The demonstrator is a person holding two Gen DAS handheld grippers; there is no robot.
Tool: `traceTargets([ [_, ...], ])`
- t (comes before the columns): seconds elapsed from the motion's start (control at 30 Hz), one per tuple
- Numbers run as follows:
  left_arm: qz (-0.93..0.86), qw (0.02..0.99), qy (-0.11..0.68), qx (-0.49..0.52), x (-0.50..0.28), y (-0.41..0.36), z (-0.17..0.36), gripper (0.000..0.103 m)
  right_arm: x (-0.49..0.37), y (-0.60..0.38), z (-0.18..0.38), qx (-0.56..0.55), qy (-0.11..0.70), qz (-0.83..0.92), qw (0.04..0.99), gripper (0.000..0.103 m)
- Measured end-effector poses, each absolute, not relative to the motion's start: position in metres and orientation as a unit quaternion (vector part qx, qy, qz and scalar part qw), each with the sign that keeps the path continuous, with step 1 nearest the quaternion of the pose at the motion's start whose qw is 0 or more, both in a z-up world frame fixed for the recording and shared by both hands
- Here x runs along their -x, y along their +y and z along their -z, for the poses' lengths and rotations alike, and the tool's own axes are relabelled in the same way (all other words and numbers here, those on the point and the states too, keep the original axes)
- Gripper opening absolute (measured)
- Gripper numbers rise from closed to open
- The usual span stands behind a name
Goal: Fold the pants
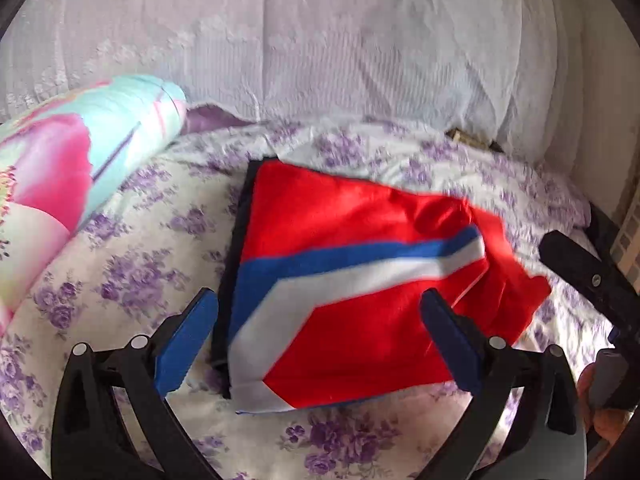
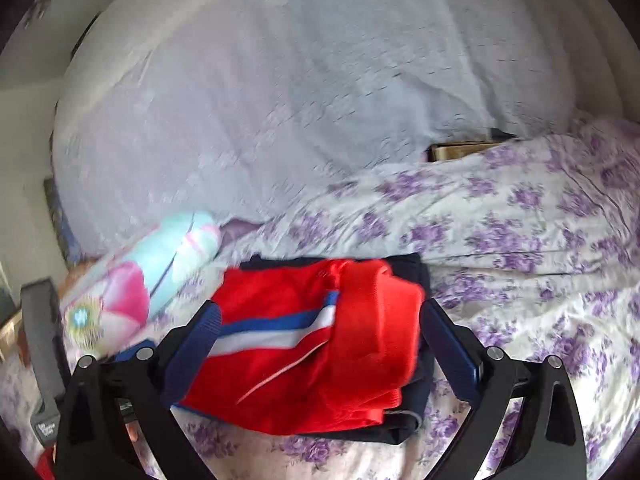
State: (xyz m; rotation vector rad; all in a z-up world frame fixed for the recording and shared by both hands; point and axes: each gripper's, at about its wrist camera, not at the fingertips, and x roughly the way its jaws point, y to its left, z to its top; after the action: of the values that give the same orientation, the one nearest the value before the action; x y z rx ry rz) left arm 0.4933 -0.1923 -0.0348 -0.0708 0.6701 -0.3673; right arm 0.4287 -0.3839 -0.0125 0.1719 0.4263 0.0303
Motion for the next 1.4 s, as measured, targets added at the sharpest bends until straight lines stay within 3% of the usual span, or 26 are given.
traceTargets([
  [0.07,0.156,0.92,0.36,-0.006,-0.499,-0.202,0.043,0.099,-0.446,-0.384,0.035,-0.068,0.259,0.01,0.963,0.099],
  [0.13,0.166,0.923,0.347,-0.018,-0.494,-0.204,0.04,0.099,-0.448,-0.407,0.045,-0.128,0.266,0.012,0.955,0.097],
  [0.23,0.16,0.936,0.314,-0.001,-0.484,-0.193,0.033,0.099,-0.422,-0.446,0.051,-0.23,0.208,0.013,0.951,0.095],
  [0.3,0.14,0.946,0.292,0.004,-0.471,-0.187,0.029,0.099,-0.398,-0.455,0.049,-0.246,0.175,0.058,0.952,0.1],
  [0.47,0.12,0.961,0.25,0.018,-0.426,-0.172,0.02,0.099,-0.369,-0.435,0.049,-0.181,0.201,0.114,0.956,0.1],
  [0.63,0.09,0.967,0.239,0.017,-0.375,-0.155,0.017,0.099,-0.327,-0.384,0.049,-0.086,0.166,0.11,0.976,0.1],
  [0.83,0.062,0.951,0.291,0.081,-0.331,-0.119,0.028,0.099,-0.315,-0.363,0.072,-0.113,0.313,0.013,0.943,0.1],
  [1.0,0.073,0.918,0.381,0.083,-0.309,-0.112,0.045,0.098,-0.255,-0.367,0.057,-0.139,0.236,0.056,0.96,0.1],
  [1.2,0.007,0.976,0.189,-0.104,-0.244,-0.168,-0.005,0.098,-0.213,-0.353,0.032,-0.085,0.117,0.114,0.983,0.1],
  [1.4,0.063,0.97,0.213,-0.094,-0.233,-0.188,0.003,0.098,-0.192,-0.365,0.028,-0.11,0.096,0.117,0.982,0.1],
])
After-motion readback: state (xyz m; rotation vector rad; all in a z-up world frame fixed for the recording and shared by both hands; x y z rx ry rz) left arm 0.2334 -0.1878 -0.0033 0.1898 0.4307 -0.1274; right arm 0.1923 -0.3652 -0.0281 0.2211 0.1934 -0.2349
